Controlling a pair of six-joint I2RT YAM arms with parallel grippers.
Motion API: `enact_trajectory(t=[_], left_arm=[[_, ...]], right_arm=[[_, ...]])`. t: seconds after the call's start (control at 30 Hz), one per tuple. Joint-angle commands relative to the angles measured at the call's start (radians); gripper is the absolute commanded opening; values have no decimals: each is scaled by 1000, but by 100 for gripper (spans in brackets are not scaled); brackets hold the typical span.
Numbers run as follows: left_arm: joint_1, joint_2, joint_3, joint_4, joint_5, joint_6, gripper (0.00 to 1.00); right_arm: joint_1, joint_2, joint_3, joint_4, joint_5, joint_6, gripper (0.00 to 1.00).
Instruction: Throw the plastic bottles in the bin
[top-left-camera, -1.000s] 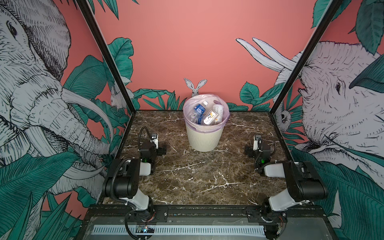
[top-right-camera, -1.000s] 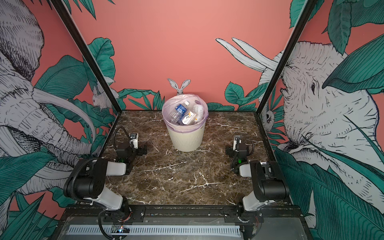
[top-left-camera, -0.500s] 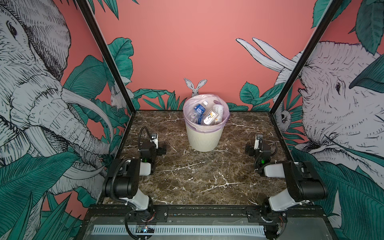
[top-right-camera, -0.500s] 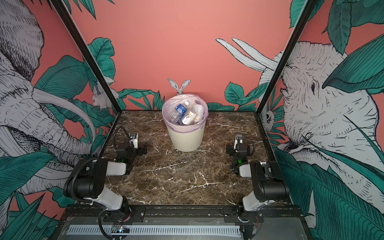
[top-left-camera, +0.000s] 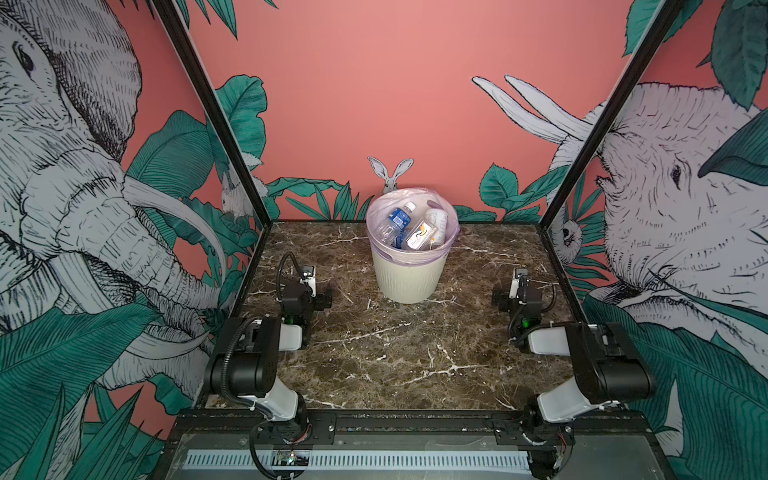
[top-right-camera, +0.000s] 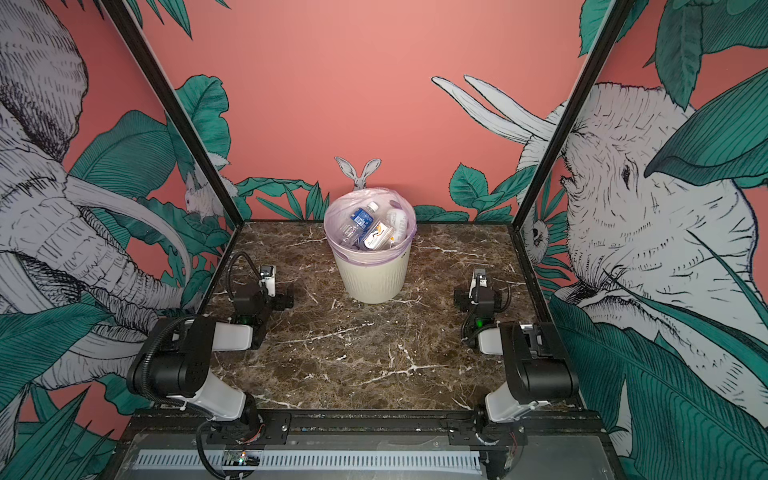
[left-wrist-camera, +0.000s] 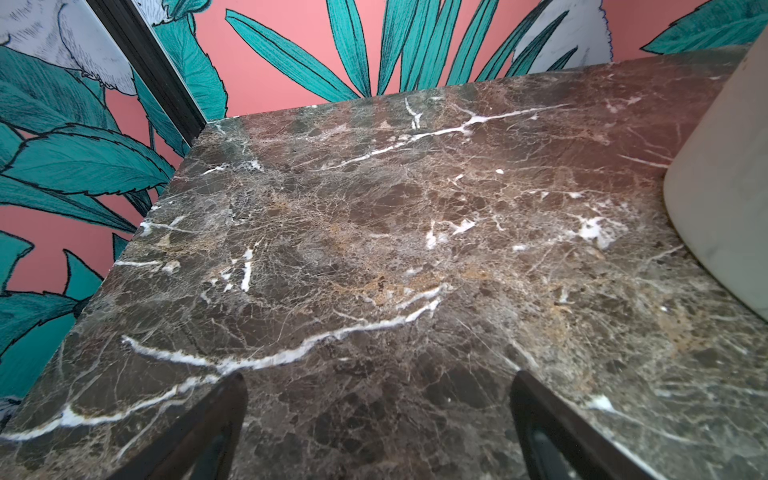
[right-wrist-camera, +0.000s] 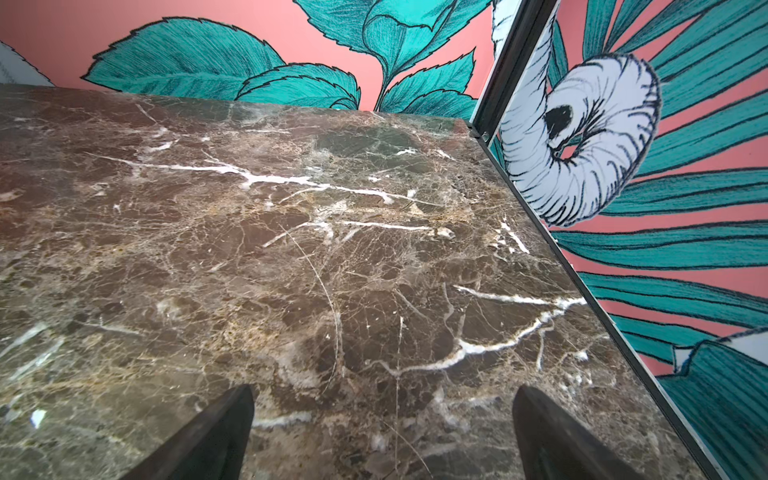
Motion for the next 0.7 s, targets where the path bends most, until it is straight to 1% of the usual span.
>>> enact_trajectory(t=[0.0,0.67], left_arm=[[-6,-15,13,-3,-9,6,99],[-5,-17,13,-12,-9,5,100]], right_arm=[[-4,2,-7,57,12,4,99],[-5,2,-6,57,13,5,99]])
